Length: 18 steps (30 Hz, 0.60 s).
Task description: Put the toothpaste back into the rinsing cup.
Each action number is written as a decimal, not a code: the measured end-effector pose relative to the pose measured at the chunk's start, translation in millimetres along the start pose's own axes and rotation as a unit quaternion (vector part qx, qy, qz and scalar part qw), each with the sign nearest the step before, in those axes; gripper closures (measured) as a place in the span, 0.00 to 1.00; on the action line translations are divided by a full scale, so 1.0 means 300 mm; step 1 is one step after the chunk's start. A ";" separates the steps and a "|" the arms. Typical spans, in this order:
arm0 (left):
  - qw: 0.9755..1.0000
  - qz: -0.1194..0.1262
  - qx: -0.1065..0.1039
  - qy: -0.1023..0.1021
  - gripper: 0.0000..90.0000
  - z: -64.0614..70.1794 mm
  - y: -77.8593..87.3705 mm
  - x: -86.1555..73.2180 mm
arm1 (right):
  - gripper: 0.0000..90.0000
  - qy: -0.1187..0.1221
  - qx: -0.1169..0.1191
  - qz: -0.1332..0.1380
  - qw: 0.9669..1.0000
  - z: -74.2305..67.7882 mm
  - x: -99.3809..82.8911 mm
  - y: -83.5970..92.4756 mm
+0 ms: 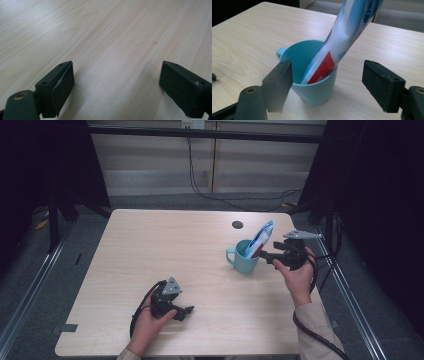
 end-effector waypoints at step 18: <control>1.000 -0.001 -0.002 0.000 0.14 -0.001 0.000 0.000 | 0.27 0.028 0.025 -0.013 0.999 -0.061 -0.046 0.023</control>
Point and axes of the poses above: each handheld gripper's, and its own axes: y roughly backward along the jaws, x roughly out of its top, z roughly to its right, the point moved 2 cm from there along -y, roughly forward along the jaws, and after that the axes turned 1 degree about -y, right-handed, at the moved point
